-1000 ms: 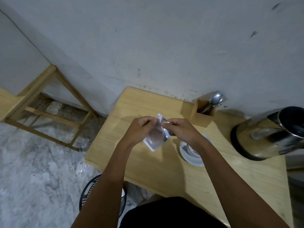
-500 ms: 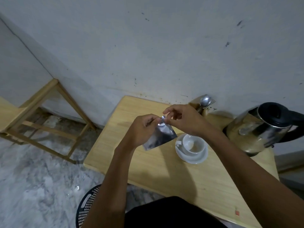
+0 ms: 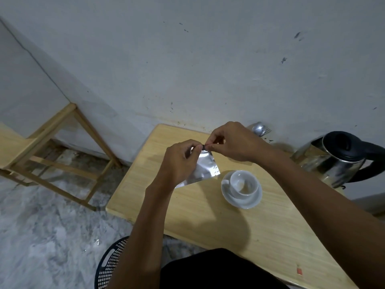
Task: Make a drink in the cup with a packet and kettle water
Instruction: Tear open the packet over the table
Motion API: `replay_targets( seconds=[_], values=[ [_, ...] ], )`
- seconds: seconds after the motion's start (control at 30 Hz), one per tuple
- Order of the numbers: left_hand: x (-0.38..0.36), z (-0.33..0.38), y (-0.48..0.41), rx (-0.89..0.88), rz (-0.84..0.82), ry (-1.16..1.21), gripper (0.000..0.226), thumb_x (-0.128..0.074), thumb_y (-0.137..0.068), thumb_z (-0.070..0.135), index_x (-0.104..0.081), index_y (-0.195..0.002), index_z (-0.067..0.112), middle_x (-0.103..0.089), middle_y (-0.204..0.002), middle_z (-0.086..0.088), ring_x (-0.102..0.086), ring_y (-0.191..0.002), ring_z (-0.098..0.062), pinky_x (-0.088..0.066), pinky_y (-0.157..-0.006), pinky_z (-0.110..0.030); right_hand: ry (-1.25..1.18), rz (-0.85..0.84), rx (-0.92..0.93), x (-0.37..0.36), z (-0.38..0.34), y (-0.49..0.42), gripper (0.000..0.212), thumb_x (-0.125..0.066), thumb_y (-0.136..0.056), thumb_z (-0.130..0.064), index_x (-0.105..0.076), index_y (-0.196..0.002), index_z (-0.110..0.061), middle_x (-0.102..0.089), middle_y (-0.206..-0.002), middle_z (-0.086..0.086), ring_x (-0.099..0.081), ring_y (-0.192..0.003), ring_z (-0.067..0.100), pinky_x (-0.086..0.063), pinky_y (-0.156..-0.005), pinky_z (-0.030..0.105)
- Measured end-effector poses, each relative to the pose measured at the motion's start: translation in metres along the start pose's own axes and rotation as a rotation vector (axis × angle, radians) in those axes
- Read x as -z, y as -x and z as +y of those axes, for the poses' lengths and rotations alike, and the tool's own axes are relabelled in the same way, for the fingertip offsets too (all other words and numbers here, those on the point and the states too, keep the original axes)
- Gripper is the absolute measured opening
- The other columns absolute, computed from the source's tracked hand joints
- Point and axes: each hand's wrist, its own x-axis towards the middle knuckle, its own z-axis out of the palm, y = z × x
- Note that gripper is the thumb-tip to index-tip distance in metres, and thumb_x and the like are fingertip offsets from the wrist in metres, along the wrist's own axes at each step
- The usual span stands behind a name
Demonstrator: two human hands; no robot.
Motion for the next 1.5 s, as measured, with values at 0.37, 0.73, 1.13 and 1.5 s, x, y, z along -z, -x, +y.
replay_targets(
  seconds=[0.37,0.73,1.13,1.5],
  values=[
    [-0.007,0.007,-0.013,0.224,0.133,0.387,0.021,-0.055,-0.091,0.015,-0.072,-0.079,0.015,-0.071,-0.076,0.007,-0.063,-0.072,-0.002,-0.048,-0.066,-0.014,0.137,0.192,0.146,-0.023,-0.002,-0.004,0.01,-0.064,-0.091,-0.022,-0.072,-0.09,-0.016,-0.059,-0.08,-0.006,-0.053,-0.079,0.012,-0.047,-0.073,0.033],
    [0.003,-0.01,-0.03,0.243,0.148,0.382,0.023,-0.049,-0.097,0.025,-0.067,-0.095,0.012,-0.068,-0.086,0.003,-0.062,-0.076,-0.003,-0.049,-0.068,-0.014,0.248,0.478,0.384,-0.041,0.007,-0.003,0.006,-0.066,-0.086,-0.012,-0.072,-0.083,-0.013,-0.071,-0.08,-0.002,-0.062,-0.075,0.021,-0.049,-0.076,0.036],
    [0.008,-0.025,-0.028,0.209,-0.09,0.456,0.013,-0.06,-0.092,0.024,-0.065,-0.085,0.014,-0.069,-0.077,0.003,-0.061,-0.07,-0.005,-0.047,-0.069,-0.017,0.108,0.457,0.243,-0.041,0.012,0.001,0.007,-0.065,-0.092,-0.021,-0.071,-0.09,-0.017,-0.073,-0.083,-0.01,-0.065,-0.08,0.012,-0.039,-0.108,0.035],
    [0.006,-0.036,-0.032,0.125,0.197,0.36,0.014,-0.059,-0.092,0.019,-0.061,-0.082,0.01,-0.066,-0.072,-0.001,-0.06,-0.065,0.0,-0.047,-0.063,-0.013,0.174,0.655,0.428,-0.047,0.016,0.015,0.005,-0.069,-0.089,-0.01,-0.071,-0.087,-0.006,-0.072,-0.079,0.0,-0.066,-0.071,0.017,-0.046,-0.103,0.042]
  ],
)
